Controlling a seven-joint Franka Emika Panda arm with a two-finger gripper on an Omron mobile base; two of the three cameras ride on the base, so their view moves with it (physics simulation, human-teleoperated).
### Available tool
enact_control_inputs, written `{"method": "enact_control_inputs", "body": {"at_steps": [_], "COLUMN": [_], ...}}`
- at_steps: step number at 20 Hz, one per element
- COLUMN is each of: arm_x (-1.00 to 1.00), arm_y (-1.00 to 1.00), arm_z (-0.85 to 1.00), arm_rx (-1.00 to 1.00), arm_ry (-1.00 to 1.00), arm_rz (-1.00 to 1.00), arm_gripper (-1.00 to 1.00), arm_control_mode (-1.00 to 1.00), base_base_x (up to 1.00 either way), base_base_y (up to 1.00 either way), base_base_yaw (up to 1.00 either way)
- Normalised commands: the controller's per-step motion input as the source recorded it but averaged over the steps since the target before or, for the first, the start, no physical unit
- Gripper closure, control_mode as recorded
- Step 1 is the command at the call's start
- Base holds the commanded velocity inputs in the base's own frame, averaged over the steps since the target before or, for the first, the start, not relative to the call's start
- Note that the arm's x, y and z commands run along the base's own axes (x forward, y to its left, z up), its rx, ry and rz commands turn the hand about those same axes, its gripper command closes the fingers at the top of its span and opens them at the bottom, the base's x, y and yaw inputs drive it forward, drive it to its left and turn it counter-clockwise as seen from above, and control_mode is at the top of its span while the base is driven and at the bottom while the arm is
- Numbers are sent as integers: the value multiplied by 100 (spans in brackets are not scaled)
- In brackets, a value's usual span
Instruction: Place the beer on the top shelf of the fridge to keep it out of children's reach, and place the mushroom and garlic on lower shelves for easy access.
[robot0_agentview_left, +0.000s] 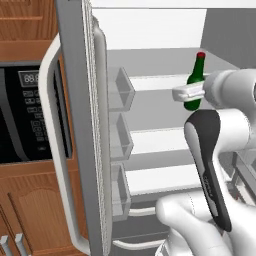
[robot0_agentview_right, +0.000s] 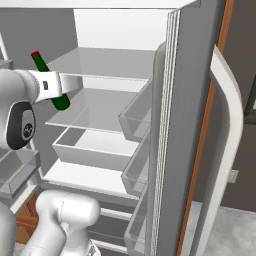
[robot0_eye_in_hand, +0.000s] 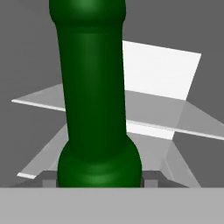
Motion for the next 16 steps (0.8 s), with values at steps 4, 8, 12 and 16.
{"method": "enact_control_inputs", "body": {"at_steps": [4,8,12,16], "arm_x": [5,16,19,25], "arm_y": [0,0,-3,-8], "arm_z": [18,2,8,4], "arm_rx": [0,4,7,7], "arm_ry": [0,0,-2,-4], "arm_rz": [-1,0,0,-1], "arm_gripper": [100,100,100,100], "arm_control_mode": [-100,-100,-100,-100], "base_base_x": [0,0,0,0], "base_base_y": [0,0,0,0], "base_base_yaw": [0,0,0,0]}}
